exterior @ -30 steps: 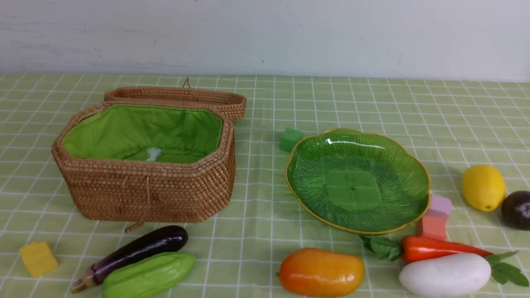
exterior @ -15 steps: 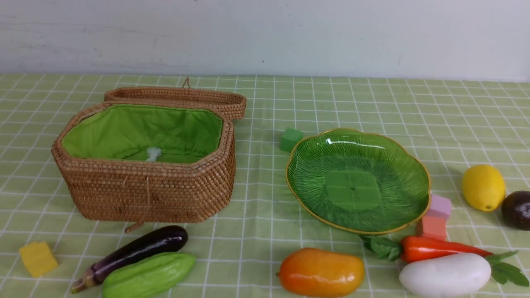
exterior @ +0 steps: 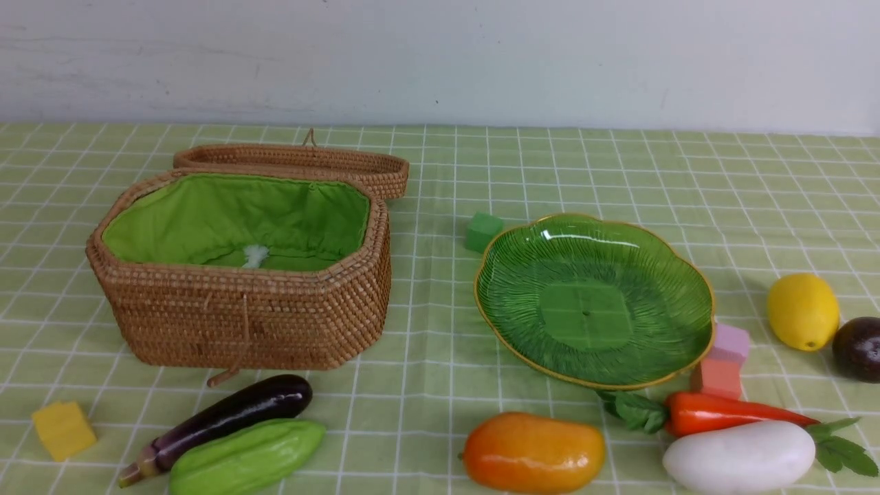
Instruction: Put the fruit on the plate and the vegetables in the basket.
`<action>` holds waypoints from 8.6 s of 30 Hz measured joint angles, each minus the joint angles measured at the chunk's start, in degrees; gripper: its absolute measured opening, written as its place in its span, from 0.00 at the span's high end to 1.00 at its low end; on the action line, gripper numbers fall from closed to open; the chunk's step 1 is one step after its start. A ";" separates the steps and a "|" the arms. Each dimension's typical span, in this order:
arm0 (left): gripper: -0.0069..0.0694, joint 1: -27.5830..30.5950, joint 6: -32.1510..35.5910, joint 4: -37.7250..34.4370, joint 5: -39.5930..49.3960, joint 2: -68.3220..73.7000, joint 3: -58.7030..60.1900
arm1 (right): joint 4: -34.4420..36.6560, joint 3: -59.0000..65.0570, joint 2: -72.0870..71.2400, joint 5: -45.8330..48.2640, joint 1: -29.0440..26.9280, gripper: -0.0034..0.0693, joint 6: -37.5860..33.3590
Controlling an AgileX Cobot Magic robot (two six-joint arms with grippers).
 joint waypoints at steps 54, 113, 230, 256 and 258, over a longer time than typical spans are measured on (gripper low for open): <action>0.60 0.00 2.80 -5.98 5.40 37.41 -50.05 | 0.00 0.00 0.00 0.00 0.00 0.62 0.00; 0.23 -19.07 25.95 0.41 20.66 96.88 -58.44 | 0.00 0.00 0.00 0.00 0.00 0.62 0.00; 0.41 -9.36 37.77 -6.29 28.23 98.22 -62.93 | 0.02 0.00 0.00 0.00 0.00 0.62 0.00; 0.41 -9.36 39.05 -3.06 8.31 96.78 -79.67 | 0.02 0.00 0.00 0.00 0.00 0.62 0.00; 0.41 -9.36 37.84 -3.06 8.05 96.85 -79.67 | 0.02 0.00 0.00 0.00 0.00 0.62 0.00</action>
